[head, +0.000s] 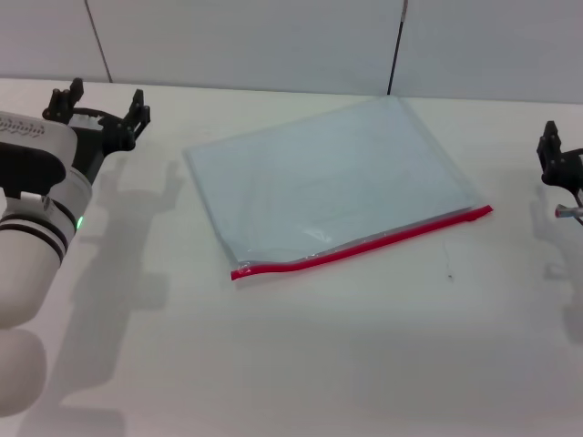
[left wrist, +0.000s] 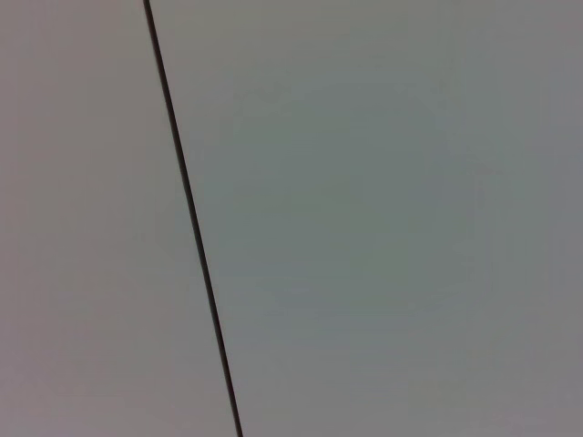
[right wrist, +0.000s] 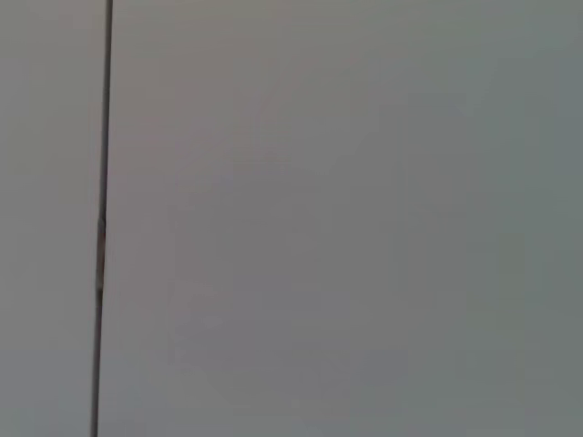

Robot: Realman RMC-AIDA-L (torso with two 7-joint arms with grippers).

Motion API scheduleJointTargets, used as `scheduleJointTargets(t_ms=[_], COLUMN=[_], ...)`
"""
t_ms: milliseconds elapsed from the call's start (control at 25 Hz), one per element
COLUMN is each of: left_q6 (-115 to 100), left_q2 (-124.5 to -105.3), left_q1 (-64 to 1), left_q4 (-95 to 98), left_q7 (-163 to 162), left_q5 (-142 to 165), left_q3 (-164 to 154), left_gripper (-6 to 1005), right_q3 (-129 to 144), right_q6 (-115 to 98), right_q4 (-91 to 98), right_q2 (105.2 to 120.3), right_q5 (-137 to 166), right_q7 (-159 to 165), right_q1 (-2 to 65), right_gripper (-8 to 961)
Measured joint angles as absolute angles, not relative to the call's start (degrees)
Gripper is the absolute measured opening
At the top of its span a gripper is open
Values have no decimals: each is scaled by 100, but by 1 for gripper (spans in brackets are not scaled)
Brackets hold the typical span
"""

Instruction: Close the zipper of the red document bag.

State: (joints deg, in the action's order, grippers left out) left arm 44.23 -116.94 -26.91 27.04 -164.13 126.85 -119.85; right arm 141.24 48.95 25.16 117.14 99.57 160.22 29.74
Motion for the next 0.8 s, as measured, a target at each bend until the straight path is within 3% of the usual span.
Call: scheduleJointTargets(t_ms=[800], left_q6=[4420], left_q2=[-11675], left_q1=[-2952], left_q4=[2538], left_q7=[-16418], left_q5=[12201], left_q3=[-12360], left_gripper=[845], right_q3=[14124], right_q6=[4851], right_q4=[2608], right_q2=[11714], right_q5=[9958], right_q7=[16127], right_q1=[2962], right_gripper=[527])
